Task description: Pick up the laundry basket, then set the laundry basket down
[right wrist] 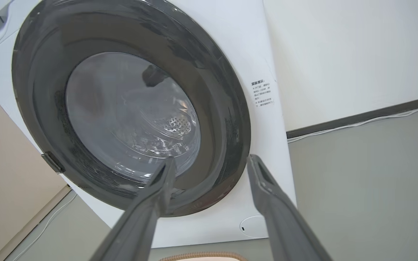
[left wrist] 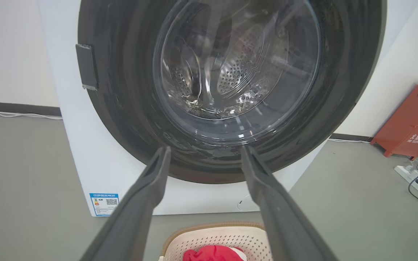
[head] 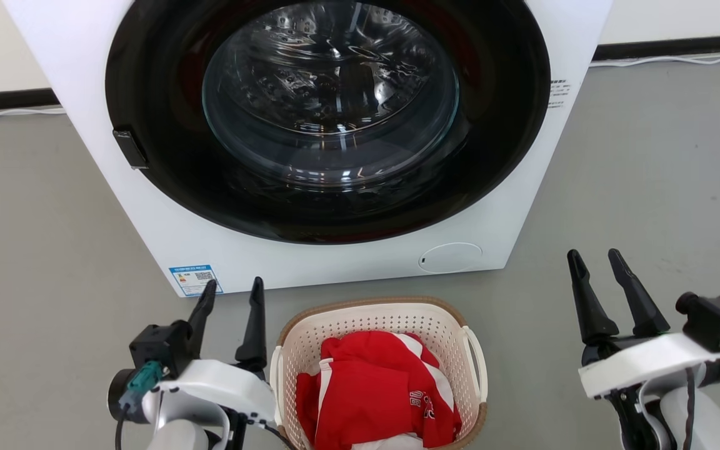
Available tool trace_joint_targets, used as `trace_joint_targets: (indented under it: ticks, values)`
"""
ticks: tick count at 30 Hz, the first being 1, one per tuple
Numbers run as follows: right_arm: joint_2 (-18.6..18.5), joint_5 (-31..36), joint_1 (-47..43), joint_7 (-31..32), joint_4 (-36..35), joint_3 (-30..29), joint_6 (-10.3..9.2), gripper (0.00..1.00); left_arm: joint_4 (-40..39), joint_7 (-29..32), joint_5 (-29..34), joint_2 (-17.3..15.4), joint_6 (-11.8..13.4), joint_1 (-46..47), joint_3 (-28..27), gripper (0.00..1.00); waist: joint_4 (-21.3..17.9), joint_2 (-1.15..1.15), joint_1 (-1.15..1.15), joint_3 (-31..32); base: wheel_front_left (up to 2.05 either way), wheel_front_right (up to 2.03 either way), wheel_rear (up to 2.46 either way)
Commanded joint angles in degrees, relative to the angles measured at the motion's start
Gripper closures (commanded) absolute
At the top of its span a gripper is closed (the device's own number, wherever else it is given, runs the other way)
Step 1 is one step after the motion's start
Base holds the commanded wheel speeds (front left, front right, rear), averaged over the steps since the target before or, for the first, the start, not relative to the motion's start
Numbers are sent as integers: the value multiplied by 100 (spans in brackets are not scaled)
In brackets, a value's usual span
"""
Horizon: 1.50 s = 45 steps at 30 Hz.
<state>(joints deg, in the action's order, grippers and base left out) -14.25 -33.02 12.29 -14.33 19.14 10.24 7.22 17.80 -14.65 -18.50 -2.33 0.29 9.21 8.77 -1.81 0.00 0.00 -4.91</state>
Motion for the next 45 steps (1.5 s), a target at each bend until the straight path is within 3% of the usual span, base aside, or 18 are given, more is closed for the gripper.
trace_joint_targets:
  ticks: [1, 15, 43, 44, 45]
  values:
    - [-6, 113, -52, -66, -232, 20, 26, 0, -228, -35, -47, -56, 37, 29, -120, 0, 9, 0, 0, 15, 0, 0, 0]
    - [297, 855, -540, -67, -883, -645, 26, 0, -688, -35, -23, -55, 163, -287, -25, 0, 65, 0, 0, 91, 0, 0, 0]
    - [298, 908, -506, -67, -834, -586, 26, 0, -808, -35, 13, -55, 162, -323, 7, 0, 64, 0, 0, 92, 0, 0, 0]
    - [365, 883, -559, -4, -700, -691, -1, 100, -624, 0, 32, -3, 163, -409, 156, 100, 64, 0, 0, 92, 0, 0, 0]
    - [385, 882, -567, 2, -650, -677, -8, 100, -564, 2, 32, 4, 163, -422, 157, 100, 64, 0, 0, 92, 0, 0, 0]
